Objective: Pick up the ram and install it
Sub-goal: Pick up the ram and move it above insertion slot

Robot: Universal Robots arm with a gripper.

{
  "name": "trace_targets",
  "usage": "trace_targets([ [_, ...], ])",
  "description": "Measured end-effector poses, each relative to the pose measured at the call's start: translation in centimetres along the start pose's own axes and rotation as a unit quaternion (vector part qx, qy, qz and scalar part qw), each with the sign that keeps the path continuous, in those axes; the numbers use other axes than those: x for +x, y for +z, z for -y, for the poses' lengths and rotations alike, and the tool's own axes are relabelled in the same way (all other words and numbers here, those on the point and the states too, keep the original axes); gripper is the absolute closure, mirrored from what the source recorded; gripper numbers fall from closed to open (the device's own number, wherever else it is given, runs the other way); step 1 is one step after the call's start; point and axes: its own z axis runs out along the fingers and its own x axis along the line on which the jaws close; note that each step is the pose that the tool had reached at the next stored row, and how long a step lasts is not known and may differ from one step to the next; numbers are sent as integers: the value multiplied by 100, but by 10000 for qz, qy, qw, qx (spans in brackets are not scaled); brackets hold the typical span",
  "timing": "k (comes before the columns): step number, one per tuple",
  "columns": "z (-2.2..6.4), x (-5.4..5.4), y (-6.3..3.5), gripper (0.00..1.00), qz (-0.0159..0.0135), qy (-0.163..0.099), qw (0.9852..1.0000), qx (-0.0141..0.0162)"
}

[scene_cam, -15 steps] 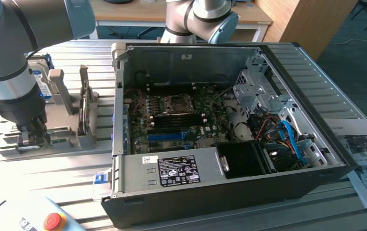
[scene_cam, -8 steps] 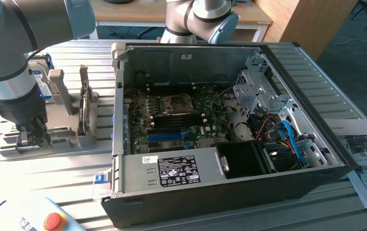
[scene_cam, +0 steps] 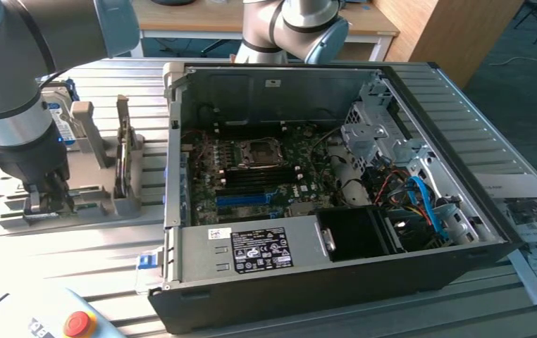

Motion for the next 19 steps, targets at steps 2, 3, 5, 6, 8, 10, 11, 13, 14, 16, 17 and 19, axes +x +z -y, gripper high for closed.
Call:
trace_targets([
  [2, -1, 0, -12, 88, 0, 0, 10000, 0],
  [3, -1, 0, -20, 88, 0, 0, 10000, 0],
  [5, -2, -1, -38, 88, 0, 0, 10000, 0],
  [6, -2, -1, -47, 88, 0, 0, 10000, 0],
  [8, -3, -2, -66, 88, 0, 0, 10000, 0],
  [10, -5, -2, -85, 88, 0, 0, 10000, 0],
  [11, -5, -2, -95, 88, 0, 0, 10000, 0],
  [13, -6, -3, -113, 88, 0, 0, 10000, 0],
  [14, -6, -3, -123, 88, 0, 0, 10000, 0],
  [16, -7, -4, -146, 88, 0, 0, 10000, 0],
  [17, -8, -4, -161, 88, 0, 0, 10000, 0],
  [19, -10, -5, -193, 88, 0, 0, 10000, 0],
])
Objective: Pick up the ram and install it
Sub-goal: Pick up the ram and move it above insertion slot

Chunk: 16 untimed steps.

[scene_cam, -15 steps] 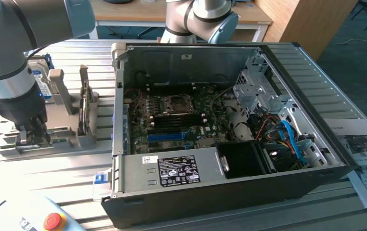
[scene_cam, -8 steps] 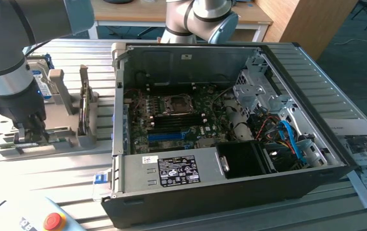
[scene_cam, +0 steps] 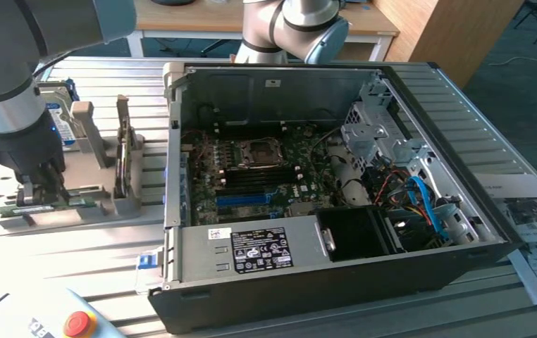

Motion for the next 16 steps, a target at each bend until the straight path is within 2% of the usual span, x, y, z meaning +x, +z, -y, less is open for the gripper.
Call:
trace_targets([
  [16, -14, -7, -278, 88, 0, 0, 10000, 0],
])
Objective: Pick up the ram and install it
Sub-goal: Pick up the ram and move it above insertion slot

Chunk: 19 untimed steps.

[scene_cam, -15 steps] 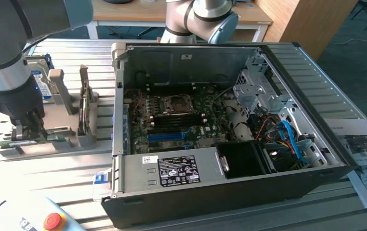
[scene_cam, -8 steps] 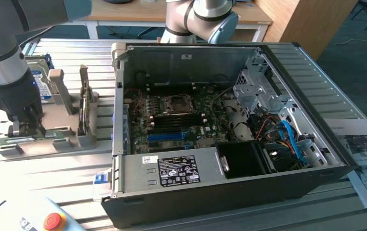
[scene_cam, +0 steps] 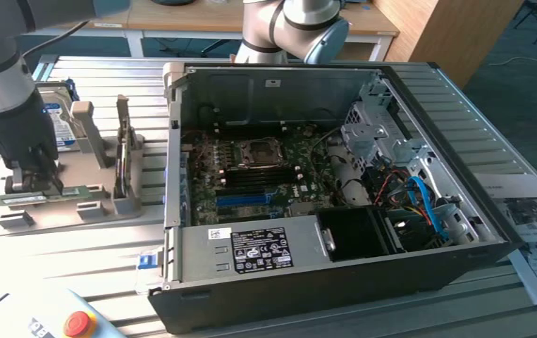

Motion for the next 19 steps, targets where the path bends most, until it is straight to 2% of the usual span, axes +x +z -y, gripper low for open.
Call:
trace_targets([
  [9, -8, -3, -161, 88, -4, 0, 10000, -1],
  [19, -14, -6, -273, 88, -7, 0, 10000, -1],
])
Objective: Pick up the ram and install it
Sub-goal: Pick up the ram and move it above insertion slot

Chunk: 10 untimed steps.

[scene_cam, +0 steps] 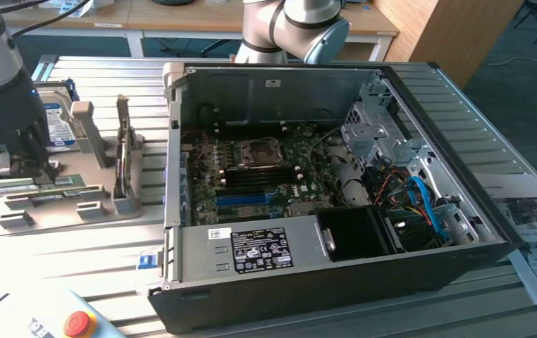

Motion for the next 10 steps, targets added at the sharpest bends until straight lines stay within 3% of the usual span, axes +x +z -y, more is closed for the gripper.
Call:
trace_targets([
  [10, -8, -4, -161, 88, -2, 0, 10000, 0],
])
